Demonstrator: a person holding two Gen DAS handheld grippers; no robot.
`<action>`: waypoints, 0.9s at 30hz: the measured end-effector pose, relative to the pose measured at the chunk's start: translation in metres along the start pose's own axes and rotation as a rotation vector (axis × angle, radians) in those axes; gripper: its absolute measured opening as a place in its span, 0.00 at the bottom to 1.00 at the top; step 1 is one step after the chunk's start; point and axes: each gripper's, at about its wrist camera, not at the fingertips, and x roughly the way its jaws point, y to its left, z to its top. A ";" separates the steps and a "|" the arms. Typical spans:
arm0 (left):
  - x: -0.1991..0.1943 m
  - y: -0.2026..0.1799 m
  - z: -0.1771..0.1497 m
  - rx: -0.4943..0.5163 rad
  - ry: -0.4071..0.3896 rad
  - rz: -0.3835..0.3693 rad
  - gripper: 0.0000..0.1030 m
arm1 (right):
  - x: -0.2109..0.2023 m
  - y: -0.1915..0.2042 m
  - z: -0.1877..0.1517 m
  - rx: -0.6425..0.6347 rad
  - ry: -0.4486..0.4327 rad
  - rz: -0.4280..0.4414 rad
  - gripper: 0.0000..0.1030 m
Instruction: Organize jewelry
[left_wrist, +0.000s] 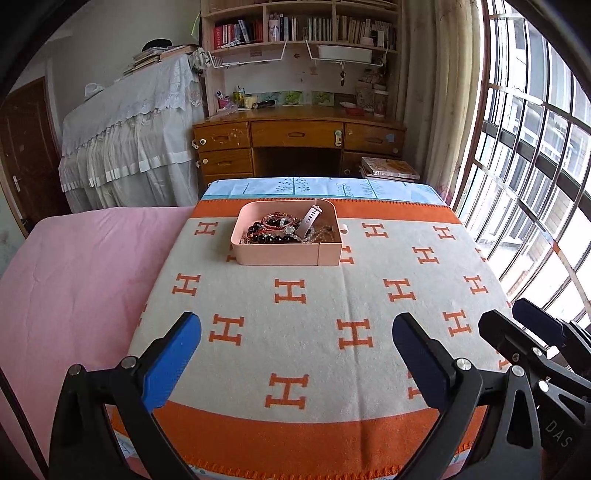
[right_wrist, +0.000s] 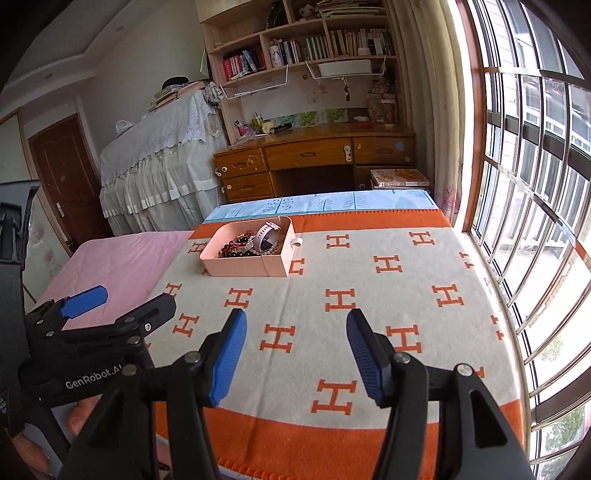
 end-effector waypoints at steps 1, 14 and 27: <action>0.000 -0.001 0.000 0.003 0.002 0.002 0.99 | 0.000 -0.001 -0.001 0.005 -0.001 0.002 0.55; 0.003 -0.002 -0.004 0.001 0.010 0.011 0.99 | 0.005 -0.001 -0.004 0.011 0.011 0.015 0.55; 0.005 0.000 -0.004 -0.002 0.013 0.019 0.99 | 0.006 0.000 -0.004 0.011 0.012 0.014 0.55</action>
